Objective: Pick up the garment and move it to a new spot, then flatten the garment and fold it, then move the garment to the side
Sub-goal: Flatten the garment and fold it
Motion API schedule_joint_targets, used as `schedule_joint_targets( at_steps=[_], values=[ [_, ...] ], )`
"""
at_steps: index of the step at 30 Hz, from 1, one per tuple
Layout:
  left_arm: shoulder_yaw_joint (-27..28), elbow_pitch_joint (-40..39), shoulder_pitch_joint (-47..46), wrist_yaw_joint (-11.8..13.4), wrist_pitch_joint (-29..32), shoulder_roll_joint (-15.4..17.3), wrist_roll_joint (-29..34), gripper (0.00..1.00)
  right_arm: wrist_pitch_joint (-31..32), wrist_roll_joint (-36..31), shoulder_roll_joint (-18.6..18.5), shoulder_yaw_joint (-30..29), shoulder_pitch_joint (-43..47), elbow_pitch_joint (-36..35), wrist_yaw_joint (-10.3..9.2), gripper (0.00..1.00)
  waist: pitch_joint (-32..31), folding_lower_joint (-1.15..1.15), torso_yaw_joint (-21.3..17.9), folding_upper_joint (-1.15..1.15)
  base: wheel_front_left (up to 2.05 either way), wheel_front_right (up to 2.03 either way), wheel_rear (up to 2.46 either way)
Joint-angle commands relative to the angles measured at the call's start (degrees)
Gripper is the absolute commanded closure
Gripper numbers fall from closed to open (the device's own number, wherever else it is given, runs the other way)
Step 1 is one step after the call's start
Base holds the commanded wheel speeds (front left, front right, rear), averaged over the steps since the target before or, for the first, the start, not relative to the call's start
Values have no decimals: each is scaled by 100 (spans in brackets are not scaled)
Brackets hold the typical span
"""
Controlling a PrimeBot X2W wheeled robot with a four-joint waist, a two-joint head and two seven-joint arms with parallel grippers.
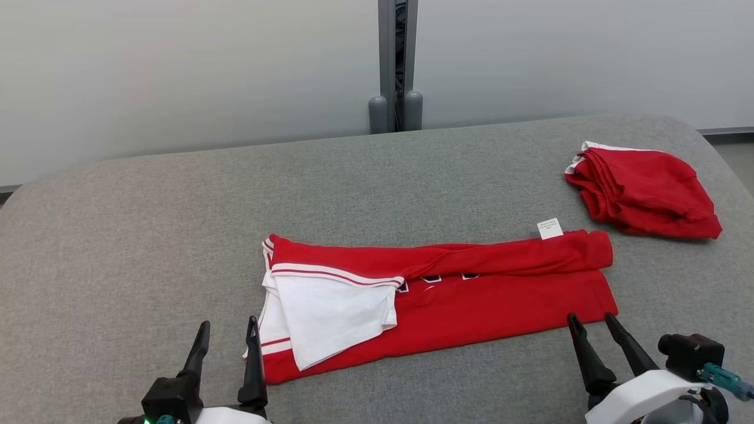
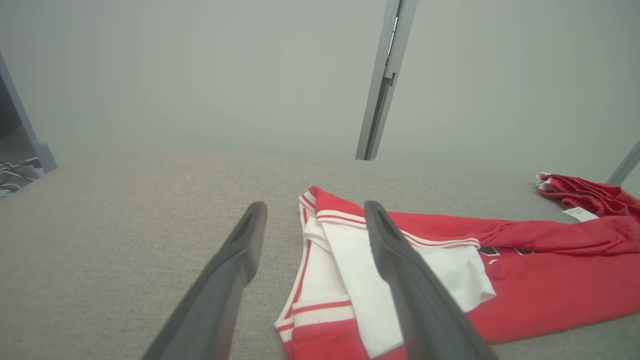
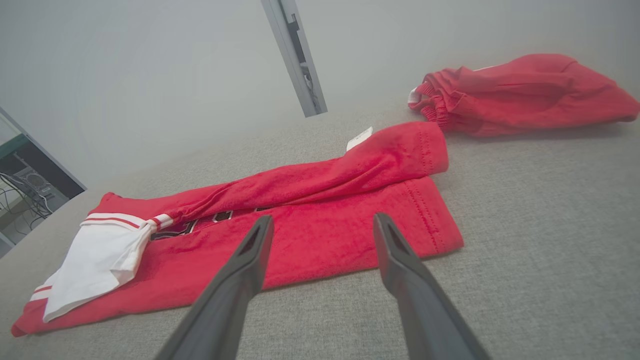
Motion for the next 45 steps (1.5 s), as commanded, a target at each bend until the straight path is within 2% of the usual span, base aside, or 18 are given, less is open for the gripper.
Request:
schedule_joint_targets(
  at_steps=[1, 9, 17, 21, 30, 33, 41, 42, 43, 45],
  values=[
    [49, 20, 56, -49, -30, -4, 78, 0, -31, 21, -2, -27, 34, 9, 2, 0, 6, 0, 1, 0, 0, 0, 0],
    [168, 55, -6, -214, -30, -137, 276, 0, -31, 411, 98, -200, -235, 282, 2, 0, 124, 0, 0, 0, 0, 0, 0],
    [134, 112, -216, -348, -30, -188, 420, 0, -31, 971, 68, -393, -950, 1107, 2, 0, 364, 0, 123, 0, 0, 0, 0],
    [110, 141, -346, -424, -30, -213, 478, 0, 66, 1521, 47, -513, -1409, 1571, 3, 0, 518, 0, 263, 0, 0, 0, 0],
    [125, 169, -483, -586, -29, -271, 541, 0, 308, 2172, 5, -548, -2035, 2606, 3, 0, 734, 0, 522, 0, 0, 0, 0],
    [130, 147, -522, -676, -30, -293, 533, 0, 291, 2266, -72, -526, -2167, 2875, 3, 0, 797, 0, 576, 0, 0, 0, 0],
    [133, 89, -600, -820, -30, -333, 614, 0, 472, 2472, 59, -365, -2481, 3463, 2, 0, 952, 0, 620, 0, 0, 0, 0],
    [131, 90, -612, -830, -30, -337, 626, 0, 522, 2495, 79, -331, -2491, 3501, 3, 5, 964, 0, 627, 0, 0, 0, 0],
    [131, 93, -622, -850, -30, -341, 631, 0, 525, 2512, 93, -294, -2499, 3520, 3, 41, 972, 0, 635, 0, 0, 0, 0],
    [133, 96, -640, -866, -30, -347, 642, 0, 536, 2551, 97, -232, -2509, 3516, 3, 100, 982, 0, 654, 0, 0, 0, 0]
  ],
)
